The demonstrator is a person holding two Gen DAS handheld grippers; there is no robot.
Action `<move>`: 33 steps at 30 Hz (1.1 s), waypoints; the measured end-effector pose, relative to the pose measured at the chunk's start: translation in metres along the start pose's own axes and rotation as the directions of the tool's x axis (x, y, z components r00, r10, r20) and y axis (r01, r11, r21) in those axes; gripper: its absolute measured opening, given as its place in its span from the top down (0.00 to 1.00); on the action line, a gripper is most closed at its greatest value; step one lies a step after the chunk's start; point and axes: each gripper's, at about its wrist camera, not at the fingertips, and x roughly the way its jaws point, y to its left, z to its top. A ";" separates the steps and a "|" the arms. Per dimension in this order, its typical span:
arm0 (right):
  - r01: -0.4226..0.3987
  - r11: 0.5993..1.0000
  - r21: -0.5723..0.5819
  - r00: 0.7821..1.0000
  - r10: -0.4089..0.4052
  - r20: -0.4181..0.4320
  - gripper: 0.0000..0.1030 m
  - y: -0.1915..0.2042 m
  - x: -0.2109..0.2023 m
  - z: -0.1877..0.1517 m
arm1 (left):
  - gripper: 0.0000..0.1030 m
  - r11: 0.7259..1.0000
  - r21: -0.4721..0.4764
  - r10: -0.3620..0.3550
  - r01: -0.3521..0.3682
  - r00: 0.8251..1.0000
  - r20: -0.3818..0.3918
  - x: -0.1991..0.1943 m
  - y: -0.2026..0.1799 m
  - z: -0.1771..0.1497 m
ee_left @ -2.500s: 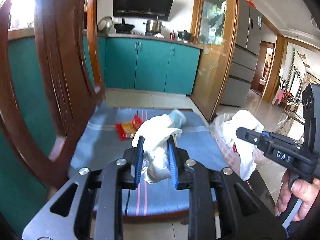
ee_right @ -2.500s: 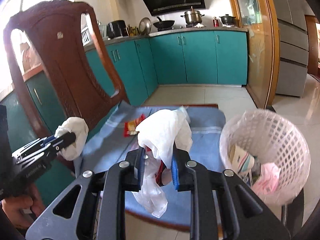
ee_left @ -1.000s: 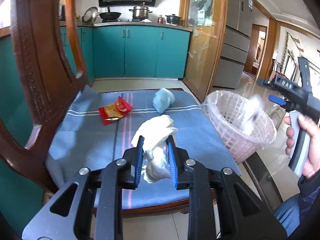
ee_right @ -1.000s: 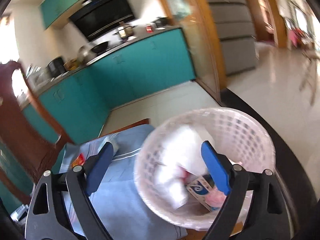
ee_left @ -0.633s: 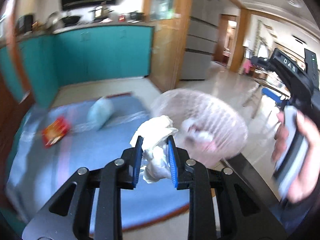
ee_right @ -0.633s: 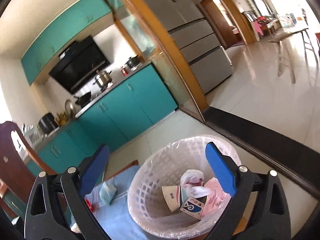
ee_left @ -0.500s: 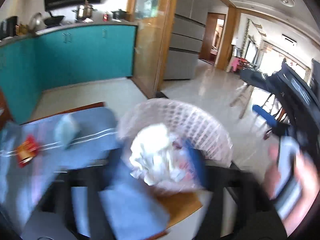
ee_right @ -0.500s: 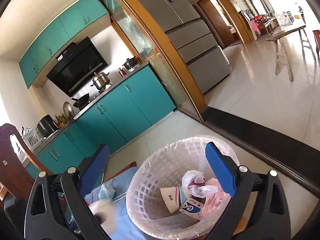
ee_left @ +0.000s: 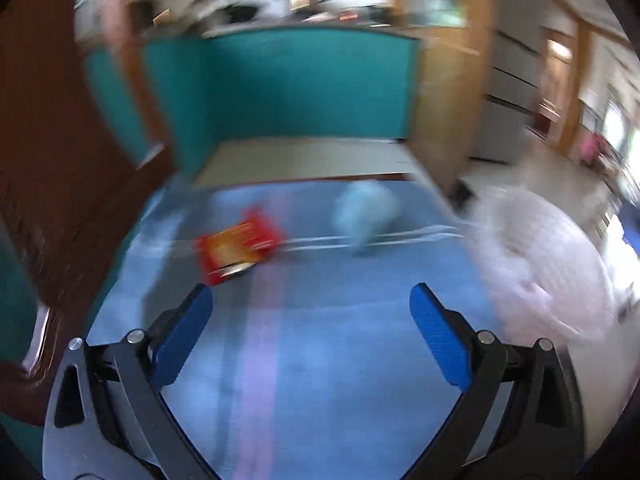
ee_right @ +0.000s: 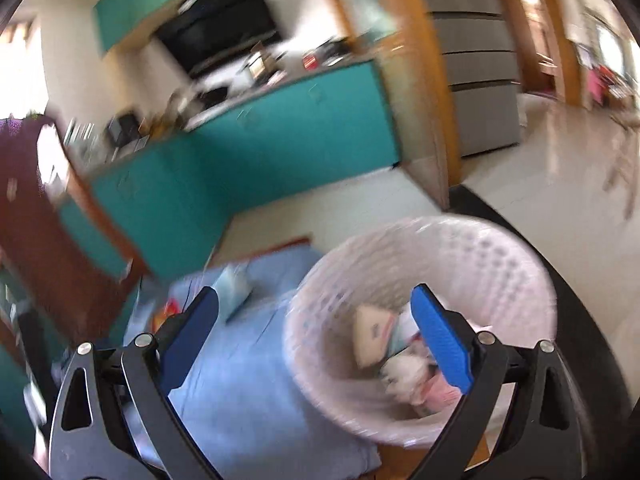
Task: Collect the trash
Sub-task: 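Carry the white tissue over the basket and open the left tool, then grasp the red snack packet with the left tool while the right tool grasps the blue face mask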
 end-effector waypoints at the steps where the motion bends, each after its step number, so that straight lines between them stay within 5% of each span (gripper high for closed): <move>1: -0.013 0.999 -0.029 1.000 0.012 -0.020 0.08 0.013 0.005 -0.004 | 0.04 0.999 -0.026 0.034 -0.034 0.999 -0.008 0.011 0.014 0.002; 5: -0.041 0.995 -0.092 0.998 0.036 -0.057 0.08 0.043 0.018 -0.016 | 0.04 0.994 -0.012 0.107 -0.108 0.993 -0.042 0.049 0.039 0.016; 15: -0.028 0.985 -0.169 0.992 0.007 -0.128 0.08 0.074 0.068 -0.022 | 0.05 0.990 0.059 0.137 -0.131 0.982 -0.131 0.135 0.012 0.049; 16: -0.029 0.984 -0.174 0.991 0.006 -0.135 0.08 0.077 0.074 -0.022 | 0.11 0.989 0.059 0.140 -0.132 0.979 -0.148 0.142 0.013 0.049; 17: -0.033 0.982 -0.183 0.990 0.007 -0.141 0.08 0.081 0.081 -0.021 | 0.30 0.991 0.049 0.133 -0.126 0.975 -0.178 0.152 0.016 0.049; 19: -0.046 0.976 -0.214 0.988 0.014 -0.151 0.08 0.091 0.099 -0.019 | 0.49 0.991 0.017 0.136 -0.136 0.974 -0.181 0.155 0.026 0.046; 21: -0.059 0.974 -0.217 0.986 0.022 -0.166 0.08 0.098 0.116 -0.016 | 0.66 0.995 -0.021 0.092 -0.097 0.981 -0.172 0.145 0.038 0.044; 22: -0.072 0.976 -0.206 0.983 0.034 -0.180 0.08 0.101 0.128 -0.013 | 0.96 0.997 -0.043 0.059 -0.067 0.984 -0.168 0.134 0.046 0.043; 26: -0.065 0.977 -0.205 0.976 0.020 -0.217 0.08 0.115 0.177 -0.006 | 0.99 0.992 -0.121 -0.038 0.033 0.998 -0.046 0.067 0.071 0.035; 31: -0.072 0.964 -0.256 0.959 -0.004 -0.284 0.11 0.142 0.230 -0.007 | 0.99 0.977 -0.156 -0.130 0.145 0.986 0.105 -0.033 0.087 0.012; 33: -0.086 0.958 -0.273 0.952 -0.001 -0.305 0.49 0.147 0.235 -0.011 | 0.99 0.970 -0.181 -0.137 0.163 0.980 0.147 -0.060 0.095 0.000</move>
